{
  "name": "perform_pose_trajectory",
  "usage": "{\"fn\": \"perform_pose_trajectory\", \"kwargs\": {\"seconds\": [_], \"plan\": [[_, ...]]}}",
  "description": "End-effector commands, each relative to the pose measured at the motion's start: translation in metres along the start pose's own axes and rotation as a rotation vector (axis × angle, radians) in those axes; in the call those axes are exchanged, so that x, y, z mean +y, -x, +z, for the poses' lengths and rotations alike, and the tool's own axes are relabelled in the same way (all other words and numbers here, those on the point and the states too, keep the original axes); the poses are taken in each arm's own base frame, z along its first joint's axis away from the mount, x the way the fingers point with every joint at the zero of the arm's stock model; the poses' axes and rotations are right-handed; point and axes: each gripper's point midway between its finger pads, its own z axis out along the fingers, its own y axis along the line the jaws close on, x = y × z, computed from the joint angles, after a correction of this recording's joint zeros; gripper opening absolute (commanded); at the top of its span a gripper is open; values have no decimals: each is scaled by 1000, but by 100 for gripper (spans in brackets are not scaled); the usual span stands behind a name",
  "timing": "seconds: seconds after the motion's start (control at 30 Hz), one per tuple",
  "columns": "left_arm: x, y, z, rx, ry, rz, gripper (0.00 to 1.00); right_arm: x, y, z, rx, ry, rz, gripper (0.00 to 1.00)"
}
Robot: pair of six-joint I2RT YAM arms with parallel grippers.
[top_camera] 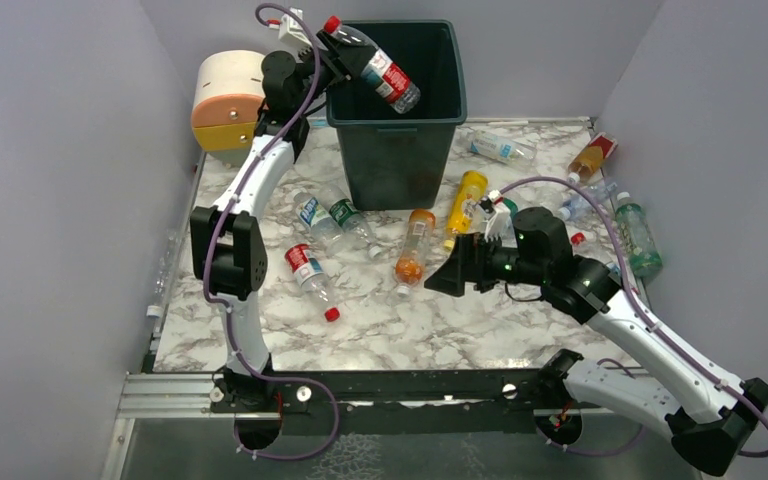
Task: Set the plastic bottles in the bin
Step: Place the plastic bottle in the trash bin.
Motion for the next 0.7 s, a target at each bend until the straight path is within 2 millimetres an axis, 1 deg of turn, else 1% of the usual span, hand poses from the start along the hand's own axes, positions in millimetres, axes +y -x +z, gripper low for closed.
{"fn": "perform_pose_trajectory", "kwargs": {"seconds": [0.0,0.07,0.17,0.3,0.33,0.37,0.4,0.53,0.67], "plan": [[8,0,3,3,25,81,58,8,-3,-1,-2,45,3,99],[16,-10,1,32,37,86,63,7,-4,-1,2,46,2,99],[22,-19,-2,62,43,91,72,8,-4,0,7,50,2,99],[21,-22,-3,86,43,109,82,7,-5,4,17,52,0,99],[19,-22,-3,92,41,117,88,7,-4,5,16,52,0,99],[18,-21,-3,98,43,125,97,6,-4,6,18,51,-1,99],[17,-20,-3,101,46,137,99,6,-4,6,19,51,-2,99],[9,-13,-6,102,44,173,99,0,-4,12,25,26,2,99],[-12,-6,-8,98,-15,188,99,-14,-6,21,37,-32,8,99]]}}
